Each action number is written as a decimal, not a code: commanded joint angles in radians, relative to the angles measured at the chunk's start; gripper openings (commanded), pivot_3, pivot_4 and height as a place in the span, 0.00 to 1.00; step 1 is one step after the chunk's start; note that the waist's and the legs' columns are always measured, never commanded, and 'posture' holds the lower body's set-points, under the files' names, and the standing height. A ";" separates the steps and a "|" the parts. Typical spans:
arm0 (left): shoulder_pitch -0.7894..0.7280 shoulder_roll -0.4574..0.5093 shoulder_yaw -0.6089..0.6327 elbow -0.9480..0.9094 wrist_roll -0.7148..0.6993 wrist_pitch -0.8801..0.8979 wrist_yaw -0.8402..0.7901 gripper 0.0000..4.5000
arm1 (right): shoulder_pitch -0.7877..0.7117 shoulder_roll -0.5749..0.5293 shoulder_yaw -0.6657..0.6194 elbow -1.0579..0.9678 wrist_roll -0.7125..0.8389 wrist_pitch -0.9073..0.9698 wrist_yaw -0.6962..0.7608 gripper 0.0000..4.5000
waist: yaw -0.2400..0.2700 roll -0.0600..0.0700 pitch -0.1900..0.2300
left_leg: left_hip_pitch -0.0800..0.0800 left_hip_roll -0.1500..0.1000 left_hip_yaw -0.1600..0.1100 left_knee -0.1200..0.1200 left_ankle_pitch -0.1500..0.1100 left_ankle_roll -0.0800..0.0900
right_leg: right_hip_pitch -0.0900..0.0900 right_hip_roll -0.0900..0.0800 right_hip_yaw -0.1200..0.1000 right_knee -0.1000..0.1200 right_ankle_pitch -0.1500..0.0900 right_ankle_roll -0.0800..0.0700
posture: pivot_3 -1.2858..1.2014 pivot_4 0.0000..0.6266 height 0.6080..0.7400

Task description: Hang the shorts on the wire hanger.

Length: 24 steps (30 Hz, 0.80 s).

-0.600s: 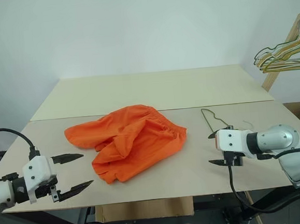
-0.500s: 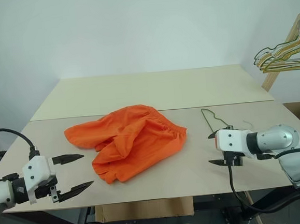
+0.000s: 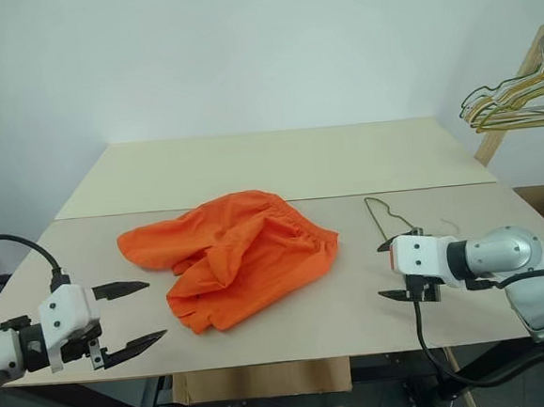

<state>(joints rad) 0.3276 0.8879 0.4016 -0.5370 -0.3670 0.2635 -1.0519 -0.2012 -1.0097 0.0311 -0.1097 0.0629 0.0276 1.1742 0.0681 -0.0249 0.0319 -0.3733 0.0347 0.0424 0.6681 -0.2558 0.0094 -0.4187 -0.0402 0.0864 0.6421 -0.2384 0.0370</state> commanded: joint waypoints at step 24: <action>-0.070 0.047 -0.097 -0.011 0.019 -0.003 -0.030 1.00 | -0.623 0.236 0.394 0.831 -0.708 -0.957 -0.613 1.00 | -0.064 0.000 0.000 | 0.003 0.000 0.007 -0.002 0.000 0.000 | -0.001 0.000 0.007 0.001 0.004 -0.007 | 0.57 0.00 1.00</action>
<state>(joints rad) 0.2689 0.9273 0.2959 -0.5293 -0.3387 0.2646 -1.0833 -0.7813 -0.7780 0.4070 0.6927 -0.5849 -0.8668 0.6368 0.0038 -0.0249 0.0319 -0.3704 0.0345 0.0497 0.6656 -0.2558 0.0094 -0.4199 -0.0402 0.0941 0.6435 -0.2342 0.0300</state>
